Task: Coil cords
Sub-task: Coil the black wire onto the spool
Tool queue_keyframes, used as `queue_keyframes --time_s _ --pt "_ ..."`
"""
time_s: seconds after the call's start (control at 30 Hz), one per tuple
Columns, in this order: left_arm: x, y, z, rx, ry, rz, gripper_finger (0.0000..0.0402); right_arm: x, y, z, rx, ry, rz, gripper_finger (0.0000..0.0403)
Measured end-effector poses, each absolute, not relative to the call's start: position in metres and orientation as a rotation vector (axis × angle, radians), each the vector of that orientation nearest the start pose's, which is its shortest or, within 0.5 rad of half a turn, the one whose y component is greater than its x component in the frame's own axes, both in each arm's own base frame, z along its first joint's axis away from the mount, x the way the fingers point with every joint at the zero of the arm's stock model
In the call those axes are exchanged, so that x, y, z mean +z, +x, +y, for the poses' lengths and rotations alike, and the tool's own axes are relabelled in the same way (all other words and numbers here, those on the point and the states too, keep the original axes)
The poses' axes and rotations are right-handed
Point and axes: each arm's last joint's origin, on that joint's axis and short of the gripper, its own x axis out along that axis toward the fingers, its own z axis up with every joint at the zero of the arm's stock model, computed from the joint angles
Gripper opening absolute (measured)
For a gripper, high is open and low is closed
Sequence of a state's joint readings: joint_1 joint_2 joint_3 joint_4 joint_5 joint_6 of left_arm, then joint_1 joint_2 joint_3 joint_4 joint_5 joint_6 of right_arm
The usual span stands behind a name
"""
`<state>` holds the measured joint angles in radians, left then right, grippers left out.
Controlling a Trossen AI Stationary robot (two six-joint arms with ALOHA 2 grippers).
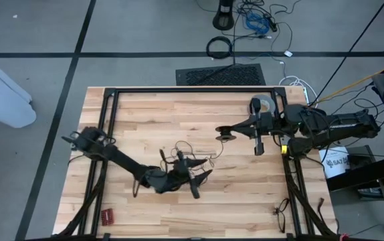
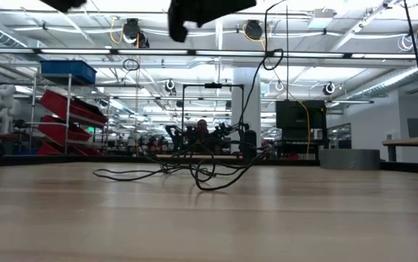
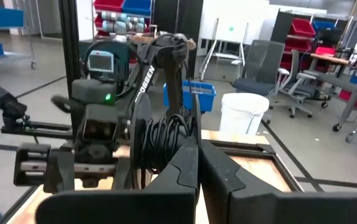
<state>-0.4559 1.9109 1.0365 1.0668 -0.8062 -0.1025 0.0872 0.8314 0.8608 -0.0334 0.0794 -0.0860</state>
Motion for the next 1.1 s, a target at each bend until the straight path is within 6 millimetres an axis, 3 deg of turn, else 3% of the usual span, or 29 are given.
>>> queue_keyframes --time_s 0.1,0.33,0.63,0.87,1.1 --pt "0.219 0.379 -0.147 0.377 -0.197 -0.229 0.0221 0.365 0.181 0.013 0.009 -0.087 0.014 0.0" --pt "0.221 0.4 -0.118 0.415 -0.135 -0.173 0.0221 0.363 0.181 0.014 0.01 -0.089 0.032 0.0" --pt "0.229 0.402 -0.112 0.351 -0.143 -0.184 0.0221 0.36 0.181 0.014 0.011 -0.091 0.056 0.0" --pt "0.227 0.407 -0.106 0.202 -0.291 -0.182 0.0221 0.361 0.181 0.013 0.011 -0.095 0.053 0.0" --pt "0.229 0.411 -0.096 0.214 -0.294 -0.189 0.0221 0.361 0.181 0.013 0.01 -0.113 0.046 0.0"
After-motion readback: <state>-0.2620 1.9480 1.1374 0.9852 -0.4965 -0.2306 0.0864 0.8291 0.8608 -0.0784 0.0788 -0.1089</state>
